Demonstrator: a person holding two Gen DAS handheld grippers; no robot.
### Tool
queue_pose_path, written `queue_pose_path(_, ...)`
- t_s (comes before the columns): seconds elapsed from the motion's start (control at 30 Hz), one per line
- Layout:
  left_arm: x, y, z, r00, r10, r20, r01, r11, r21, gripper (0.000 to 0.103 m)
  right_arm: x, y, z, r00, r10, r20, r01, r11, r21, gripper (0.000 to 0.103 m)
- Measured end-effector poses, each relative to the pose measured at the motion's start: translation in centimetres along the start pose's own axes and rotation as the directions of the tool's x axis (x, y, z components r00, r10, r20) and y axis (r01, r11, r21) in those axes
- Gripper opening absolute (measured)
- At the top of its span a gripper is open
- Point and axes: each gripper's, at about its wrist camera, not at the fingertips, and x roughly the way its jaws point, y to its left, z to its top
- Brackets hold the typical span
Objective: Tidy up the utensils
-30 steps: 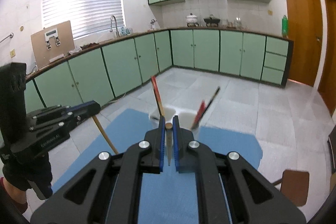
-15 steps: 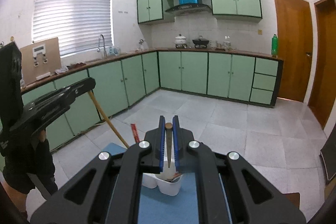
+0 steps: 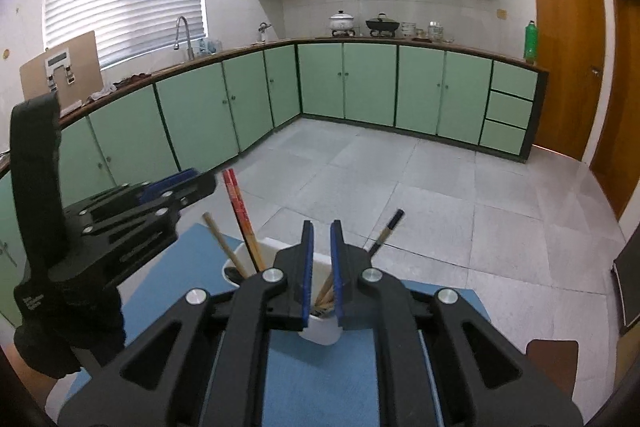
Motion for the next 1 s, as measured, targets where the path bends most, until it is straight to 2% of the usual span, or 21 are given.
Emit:
queue_pose_path(0.1, -1.5, 0.4, -1.0, 1.000, 0.013, 0.006, -0.013, 1.000, 0.010, 0.042, -1.2, -0.2, -1.3, 0.999, -0.039, 0.030, 0.039, 0.999, 0.016, 0.030)
queue_pose_path(0.17, -2.6, 0.7, -1.8, 1.000, 0.014, 0.005, -0.014, 1.000, 0.005, 0.048, -2.3, -0.1, -2.2, 0.995, -0.082, 0.051, 0.082, 0.997, 0.008, 0.036)
queue_pose_path(0.3, -5.4, 0.9, -4.4, 1.000, 0.015, -0.003, -0.016, 1.000, -0.011, 0.061, -4.4, 0.2, -5.1, 0.987, -0.146, 0.068, 0.147, 0.989, 0.000, 0.065)
queue_pose_path(0.43, -7.5, 0.7, -7.4, 0.999, 0.015, -0.031, -0.015, 1.000, -0.012, 0.074, -6.1, 0.0, -8.9, 0.987, -0.151, 0.060, 0.149, 0.988, 0.029, 0.083)
queue_pose_path(0.53, -8.6, 0.1, -10.0, 0.997, 0.012, -0.072, -0.013, 1.000, -0.016, 0.079, -7.2, 0.0, -11.8, 0.991, -0.131, 0.039, 0.129, 0.990, 0.054, 0.089)
queue_pose_path(0.6, -9.5, -0.5, -11.9, 0.995, 0.017, -0.097, -0.018, 1.000, -0.007, 0.081, -7.7, 0.3, -13.7, 0.993, -0.117, 0.019, 0.116, 0.991, 0.067, 0.090)
queue_pose_path(0.77, -12.2, -1.6, -14.7, 0.993, 0.023, -0.114, -0.025, 1.000, -0.016, 0.088, -9.5, 1.6, -16.9, 0.998, -0.070, 0.007, 0.069, 0.994, 0.085, 0.094)
queue_pose_path(1.0, -15.9, -2.3, -15.2, 0.995, 0.050, -0.089, -0.051, 0.999, -0.009, 0.093, -12.5, 3.6, -18.5, 0.997, -0.066, 0.051, 0.062, 0.995, 0.079, 0.096)
